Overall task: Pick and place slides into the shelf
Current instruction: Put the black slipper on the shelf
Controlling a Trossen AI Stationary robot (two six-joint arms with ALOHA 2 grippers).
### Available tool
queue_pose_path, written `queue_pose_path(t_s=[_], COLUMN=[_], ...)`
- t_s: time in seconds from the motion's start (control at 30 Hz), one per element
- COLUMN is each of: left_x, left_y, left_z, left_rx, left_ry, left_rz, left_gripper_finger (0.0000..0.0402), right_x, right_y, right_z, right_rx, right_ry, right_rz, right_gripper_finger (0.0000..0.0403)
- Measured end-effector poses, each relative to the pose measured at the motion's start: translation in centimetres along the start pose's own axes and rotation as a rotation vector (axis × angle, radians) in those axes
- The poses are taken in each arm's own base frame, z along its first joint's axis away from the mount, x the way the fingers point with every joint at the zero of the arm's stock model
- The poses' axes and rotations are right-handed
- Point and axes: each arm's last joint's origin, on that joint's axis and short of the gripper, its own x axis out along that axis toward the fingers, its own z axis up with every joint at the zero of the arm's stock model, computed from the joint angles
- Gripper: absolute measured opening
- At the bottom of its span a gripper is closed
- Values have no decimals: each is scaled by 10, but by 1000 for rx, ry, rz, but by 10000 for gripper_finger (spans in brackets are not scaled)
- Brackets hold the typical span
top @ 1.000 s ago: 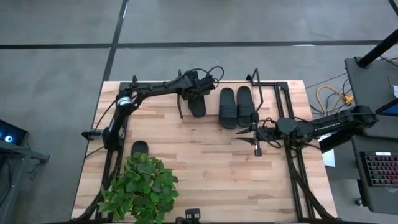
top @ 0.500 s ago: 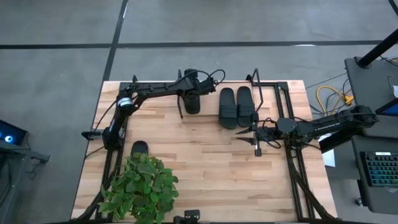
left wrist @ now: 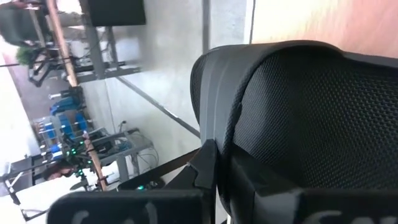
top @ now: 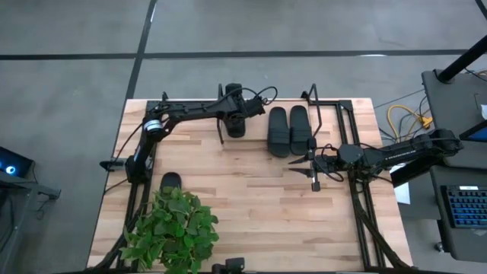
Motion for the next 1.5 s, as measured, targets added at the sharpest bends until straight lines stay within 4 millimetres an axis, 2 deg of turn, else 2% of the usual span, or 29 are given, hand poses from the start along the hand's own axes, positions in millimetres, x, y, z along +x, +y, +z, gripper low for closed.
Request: queue_pose_path(t_s=[0.33, 0.8, 1.2, 1.5], left_x=[17, 12, 8, -3], left_y=[-29, -35, -40, -45], left_z=[-4, -4, -6, -5], left_rx=[8, 28, 67, 120], left_ry=[12, 3, 2, -25], left_rz=[35, 36, -21, -60], left_gripper_finger=[0, 6, 79, 163], right_x=[0, 0, 0, 0], right_y=[0, 0, 0, 0], right_z=[-1, -1, -1, -1], right_rx=[-1, -1, -1, -1], right_ry=[8, 7, 7, 7], right_rz=[1, 1, 1, 1], right_gripper_finger=[69, 69, 74, 71])
